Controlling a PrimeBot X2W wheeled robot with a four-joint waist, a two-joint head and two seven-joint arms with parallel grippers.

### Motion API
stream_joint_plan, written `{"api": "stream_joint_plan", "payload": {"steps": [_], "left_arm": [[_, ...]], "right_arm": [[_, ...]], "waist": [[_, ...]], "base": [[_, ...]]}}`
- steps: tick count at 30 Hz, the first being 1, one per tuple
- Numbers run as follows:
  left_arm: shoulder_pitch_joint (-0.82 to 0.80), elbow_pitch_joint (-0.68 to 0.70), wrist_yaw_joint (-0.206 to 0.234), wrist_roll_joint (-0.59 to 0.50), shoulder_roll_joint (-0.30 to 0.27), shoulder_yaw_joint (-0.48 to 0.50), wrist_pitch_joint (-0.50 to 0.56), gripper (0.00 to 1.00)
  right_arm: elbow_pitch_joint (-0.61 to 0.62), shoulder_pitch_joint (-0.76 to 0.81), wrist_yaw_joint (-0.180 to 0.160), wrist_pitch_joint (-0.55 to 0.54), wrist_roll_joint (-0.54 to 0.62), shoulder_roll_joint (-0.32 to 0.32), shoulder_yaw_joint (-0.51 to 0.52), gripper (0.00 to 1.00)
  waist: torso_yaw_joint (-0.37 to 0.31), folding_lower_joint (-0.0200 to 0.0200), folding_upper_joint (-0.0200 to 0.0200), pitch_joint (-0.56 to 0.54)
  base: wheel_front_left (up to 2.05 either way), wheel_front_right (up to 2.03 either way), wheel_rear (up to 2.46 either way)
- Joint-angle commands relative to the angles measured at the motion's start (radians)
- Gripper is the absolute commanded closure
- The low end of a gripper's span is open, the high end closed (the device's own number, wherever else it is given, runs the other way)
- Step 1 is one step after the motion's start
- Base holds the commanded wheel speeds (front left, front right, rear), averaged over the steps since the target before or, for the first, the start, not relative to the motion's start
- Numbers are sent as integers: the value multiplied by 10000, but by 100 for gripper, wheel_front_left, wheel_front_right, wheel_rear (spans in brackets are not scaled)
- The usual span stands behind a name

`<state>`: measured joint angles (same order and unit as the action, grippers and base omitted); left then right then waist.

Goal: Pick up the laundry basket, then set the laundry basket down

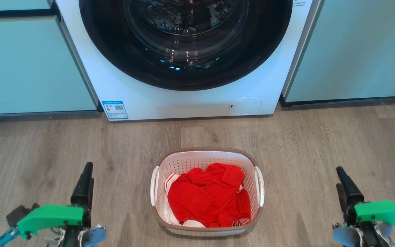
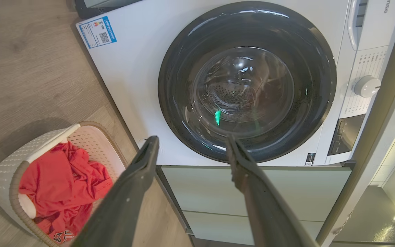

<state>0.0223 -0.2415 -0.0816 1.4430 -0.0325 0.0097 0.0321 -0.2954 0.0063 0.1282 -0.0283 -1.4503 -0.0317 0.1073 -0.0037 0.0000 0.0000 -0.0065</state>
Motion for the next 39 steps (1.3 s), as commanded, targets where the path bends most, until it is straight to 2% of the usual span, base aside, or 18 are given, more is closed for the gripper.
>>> {"api": "stream_joint_plan", "payload": {"steps": [1,8,18,22,39], "left_arm": [[-310,461,45,-321,-118,22,-161,0],[-331,778,208,-1481,-123,-208,-366,0],[-340,1140,414,-3676,-130,-666,-688,0],[-333,1228,484,-4581,-134,-829,-805,0],[-144,1389,887,-7183,-365,-1463,-1274,0]], "right_arm": [[496,-275,6,124,360,-72,27,0],[867,-228,7,329,1608,-81,-201,0],[1356,-154,10,650,3705,-94,-681,0],[1475,-102,10,768,4333,-98,-765,0],[1655,43,14,1236,6675,-117,-1211,0]], "waist": [[-1,0,0,1],[0,0,0,13],[-9,0,0,20],[-12,0,0,16],[-31,0,0,8]], "base": [[0,0,0],[0,0,0],[0,0,0],[0,0,0],[0,0,0]]}}
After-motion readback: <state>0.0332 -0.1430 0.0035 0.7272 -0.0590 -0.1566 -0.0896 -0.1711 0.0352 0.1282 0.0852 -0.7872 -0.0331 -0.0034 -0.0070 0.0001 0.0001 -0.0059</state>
